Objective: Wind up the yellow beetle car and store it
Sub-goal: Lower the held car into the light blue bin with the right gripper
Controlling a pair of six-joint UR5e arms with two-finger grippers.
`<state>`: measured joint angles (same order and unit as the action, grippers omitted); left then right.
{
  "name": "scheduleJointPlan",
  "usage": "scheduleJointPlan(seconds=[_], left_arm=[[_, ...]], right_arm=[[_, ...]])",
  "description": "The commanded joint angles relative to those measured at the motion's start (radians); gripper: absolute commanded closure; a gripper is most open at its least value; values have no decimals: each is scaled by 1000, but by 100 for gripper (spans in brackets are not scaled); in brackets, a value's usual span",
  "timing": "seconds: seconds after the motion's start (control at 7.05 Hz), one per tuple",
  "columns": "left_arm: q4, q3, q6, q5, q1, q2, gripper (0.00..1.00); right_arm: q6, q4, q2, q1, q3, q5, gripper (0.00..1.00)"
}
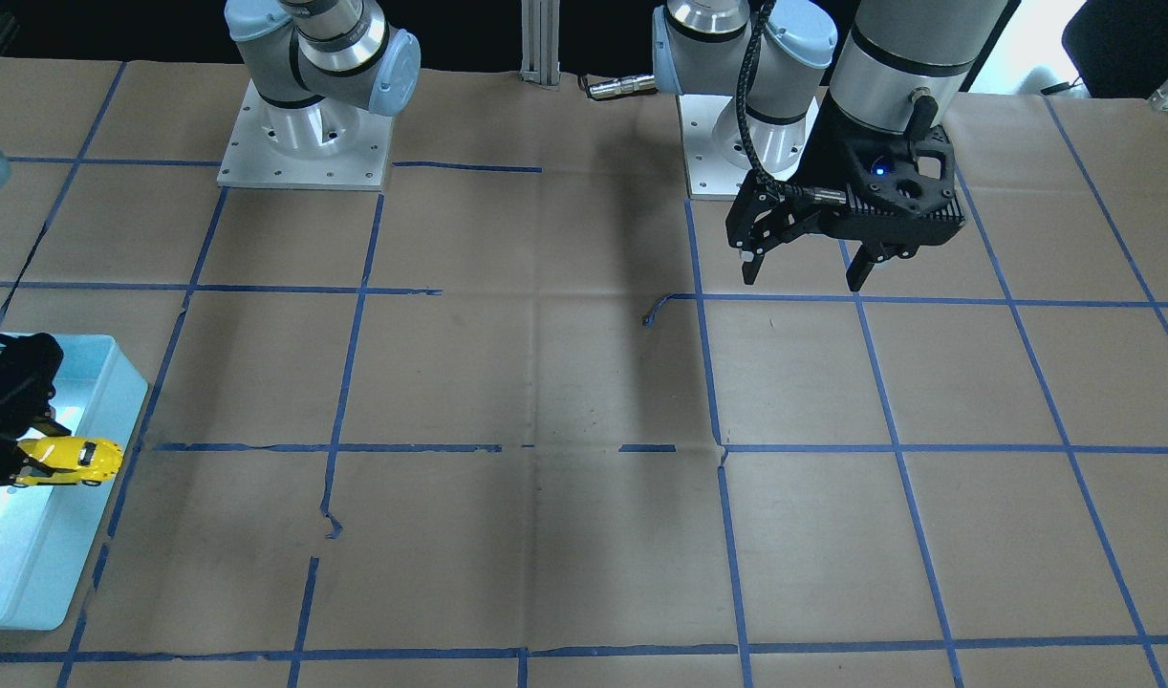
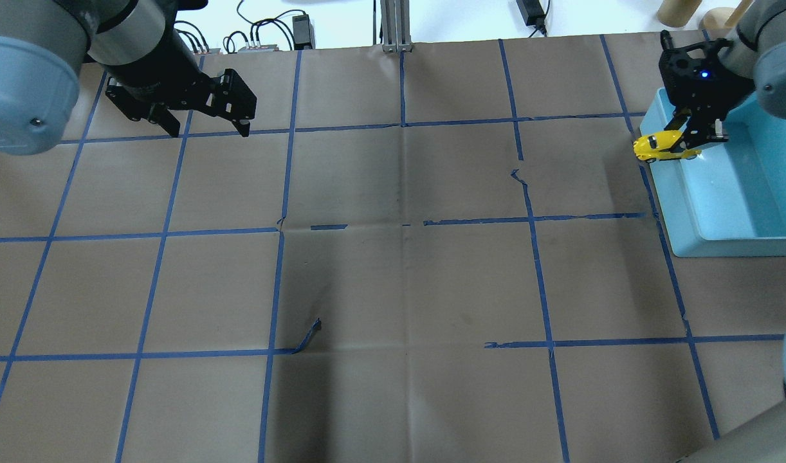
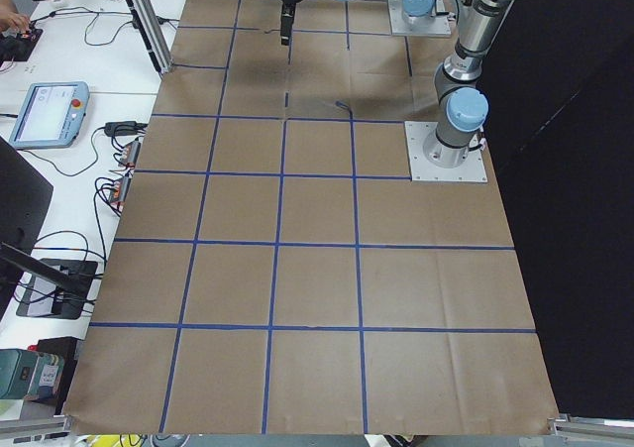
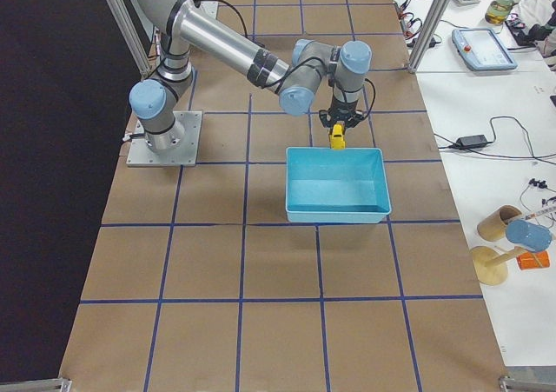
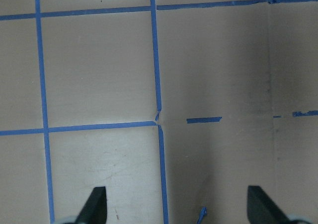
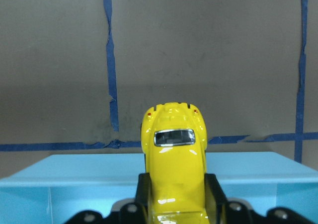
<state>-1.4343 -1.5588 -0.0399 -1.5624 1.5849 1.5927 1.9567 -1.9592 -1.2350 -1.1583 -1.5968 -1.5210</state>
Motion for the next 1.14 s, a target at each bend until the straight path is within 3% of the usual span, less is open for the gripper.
scheduleJointPlan(seconds=[0.0, 0.28, 0.99], left_arm=[[0, 2, 0, -1, 0, 4, 1], [0, 2, 0, -1, 0, 4, 1], [0, 0, 0, 1, 0, 0, 1]], right_arm=[[74, 0, -21, 83, 4, 44, 77], [171, -1, -21, 161, 1, 79, 78], [-317, -10, 25, 177, 9, 41, 74]])
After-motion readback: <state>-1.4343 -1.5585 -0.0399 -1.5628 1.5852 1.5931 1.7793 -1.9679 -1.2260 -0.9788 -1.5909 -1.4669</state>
